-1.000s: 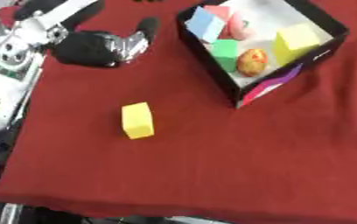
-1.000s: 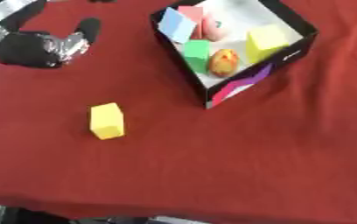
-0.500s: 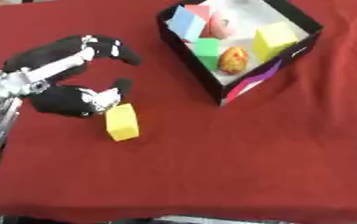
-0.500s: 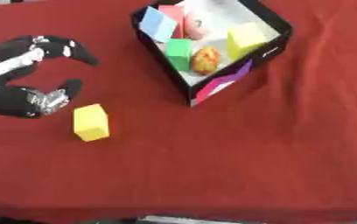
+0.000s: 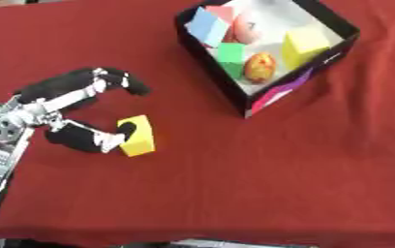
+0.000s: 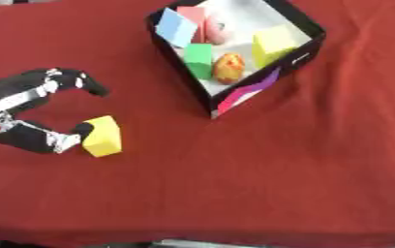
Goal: Pick up objects on the table and place them in the box.
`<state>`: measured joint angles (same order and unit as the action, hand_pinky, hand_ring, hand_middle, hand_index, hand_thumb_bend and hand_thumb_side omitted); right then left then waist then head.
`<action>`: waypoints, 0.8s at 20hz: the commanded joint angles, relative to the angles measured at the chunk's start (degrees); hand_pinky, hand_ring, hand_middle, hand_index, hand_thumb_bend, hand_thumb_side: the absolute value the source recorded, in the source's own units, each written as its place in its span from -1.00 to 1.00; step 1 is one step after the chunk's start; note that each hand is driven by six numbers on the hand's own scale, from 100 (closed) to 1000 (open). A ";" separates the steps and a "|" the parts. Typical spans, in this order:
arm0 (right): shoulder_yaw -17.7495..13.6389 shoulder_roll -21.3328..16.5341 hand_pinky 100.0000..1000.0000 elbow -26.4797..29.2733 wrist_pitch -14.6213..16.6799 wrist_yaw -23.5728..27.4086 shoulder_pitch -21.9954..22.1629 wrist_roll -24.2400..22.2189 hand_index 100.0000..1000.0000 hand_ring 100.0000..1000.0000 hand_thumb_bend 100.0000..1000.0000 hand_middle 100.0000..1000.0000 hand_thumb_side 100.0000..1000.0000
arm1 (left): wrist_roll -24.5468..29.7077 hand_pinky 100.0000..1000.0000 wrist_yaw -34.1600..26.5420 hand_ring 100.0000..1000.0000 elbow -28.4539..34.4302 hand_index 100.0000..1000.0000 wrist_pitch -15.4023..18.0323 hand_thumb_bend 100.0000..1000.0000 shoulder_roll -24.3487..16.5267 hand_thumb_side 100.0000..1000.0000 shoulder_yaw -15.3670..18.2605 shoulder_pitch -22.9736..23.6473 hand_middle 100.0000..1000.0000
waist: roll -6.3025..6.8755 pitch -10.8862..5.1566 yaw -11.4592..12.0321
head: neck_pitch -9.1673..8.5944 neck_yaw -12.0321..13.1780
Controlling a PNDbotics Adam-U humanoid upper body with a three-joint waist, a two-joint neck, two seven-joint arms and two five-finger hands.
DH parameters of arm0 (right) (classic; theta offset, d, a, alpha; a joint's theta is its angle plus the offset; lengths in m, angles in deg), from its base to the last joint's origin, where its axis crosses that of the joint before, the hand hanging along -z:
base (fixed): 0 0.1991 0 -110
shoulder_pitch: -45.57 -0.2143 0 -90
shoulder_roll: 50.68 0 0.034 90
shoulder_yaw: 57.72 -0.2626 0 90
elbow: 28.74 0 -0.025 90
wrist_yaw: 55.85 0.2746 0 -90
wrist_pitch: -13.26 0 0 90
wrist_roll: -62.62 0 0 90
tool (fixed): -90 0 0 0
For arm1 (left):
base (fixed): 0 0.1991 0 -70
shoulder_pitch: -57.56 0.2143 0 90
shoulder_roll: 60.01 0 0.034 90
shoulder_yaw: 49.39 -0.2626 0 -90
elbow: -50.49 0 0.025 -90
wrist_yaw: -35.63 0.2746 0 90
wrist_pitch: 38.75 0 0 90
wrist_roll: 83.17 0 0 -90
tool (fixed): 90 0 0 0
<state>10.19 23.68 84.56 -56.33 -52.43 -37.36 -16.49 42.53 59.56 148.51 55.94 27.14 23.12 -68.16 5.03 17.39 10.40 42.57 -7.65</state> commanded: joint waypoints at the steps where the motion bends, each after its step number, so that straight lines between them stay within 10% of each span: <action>1: -0.06 -0.69 1.00 1.29 -0.34 -0.68 -0.21 -0.22 0.39 0.36 -1.00 0.20 -0.16 | -1.47 0.87 -1.92 0.61 1.55 0.74 -1.84 -0.97 -1.80 -0.98 1.54 -0.39 0.48 | -0.11 -0.78 0.08 | -0.09 0.51; 9: 0.20 -0.65 1.00 1.29 -0.87 -1.58 0.13 -0.65 0.38 0.35 -1.00 0.19 -0.16 | 0.63 0.92 -1.85 0.72 1.72 0.77 -2.20 -0.95 -3.24 -0.97 0.33 0.36 0.52 | 0.62 -1.00 0.30 | 1.02 1.33; 16: 0.72 -0.47 1.00 1.29 -2.39 -2.63 0.48 -1.82 0.38 0.34 -1.00 0.19 -0.16 | 2.99 0.95 0.73 0.78 -0.30 0.80 1.48 -0.79 -3.49 -0.53 -0.93 -0.39 0.54 | 1.62 -1.67 1.21 | 1.54 -0.71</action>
<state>11.10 23.94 84.56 -58.27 -54.61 -36.84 -18.23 45.14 59.75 147.83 56.53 25.21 22.04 -67.72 6.98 17.24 11.59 43.78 -7.98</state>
